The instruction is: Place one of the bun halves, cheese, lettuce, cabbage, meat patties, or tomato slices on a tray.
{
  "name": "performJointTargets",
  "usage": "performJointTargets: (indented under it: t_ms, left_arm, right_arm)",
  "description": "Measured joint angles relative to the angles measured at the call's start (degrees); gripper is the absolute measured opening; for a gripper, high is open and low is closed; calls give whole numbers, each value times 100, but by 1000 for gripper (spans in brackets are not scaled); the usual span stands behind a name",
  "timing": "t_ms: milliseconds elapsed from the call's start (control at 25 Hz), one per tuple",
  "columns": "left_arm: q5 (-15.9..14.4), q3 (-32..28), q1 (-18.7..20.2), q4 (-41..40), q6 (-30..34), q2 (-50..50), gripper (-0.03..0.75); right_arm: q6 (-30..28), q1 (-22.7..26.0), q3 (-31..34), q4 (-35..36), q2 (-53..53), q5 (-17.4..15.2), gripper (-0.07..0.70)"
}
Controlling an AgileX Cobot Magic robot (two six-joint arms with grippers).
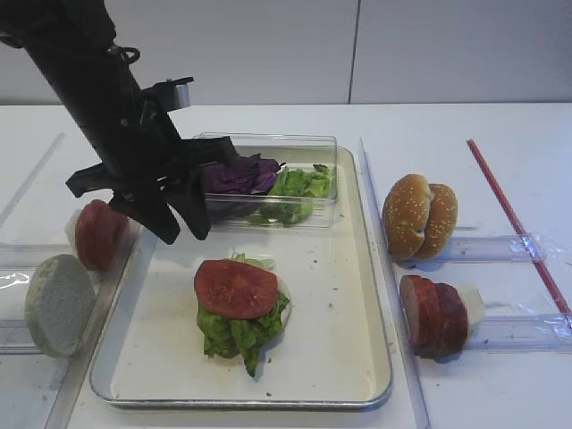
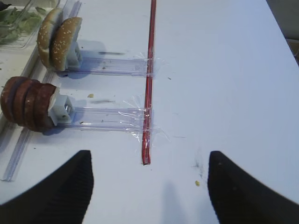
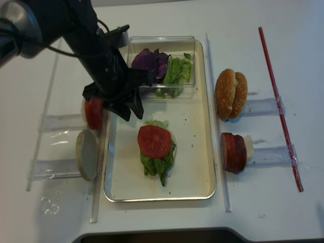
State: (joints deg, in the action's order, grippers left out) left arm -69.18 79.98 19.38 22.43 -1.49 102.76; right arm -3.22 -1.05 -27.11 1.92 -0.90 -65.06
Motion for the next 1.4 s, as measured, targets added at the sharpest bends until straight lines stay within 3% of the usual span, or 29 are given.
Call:
performJointTargets:
  t_ms: [400, 680, 920, 1160, 1400]
  left_arm:
    - [-50, 258, 147, -1513, -517, -208, 274]
    - [-108, 258, 84, -2113, -562, -807, 274]
    - [-119, 198, -462, -2304, -554, -1219, 274]
    - [-132, -414, -1167, -2563, -456, -1895, 274]
    - [-167, -836, -1408, -2613, -426, -2704, 274]
  right_arm:
    - [0, 0, 0, 0, 0, 0, 524]
    - [0, 0, 0, 0, 0, 0, 524]
    - [0, 0, 0, 0, 0, 0, 524]
    - [0, 0, 0, 0, 0, 0, 524]
    - [0, 0, 0, 0, 0, 0, 524]
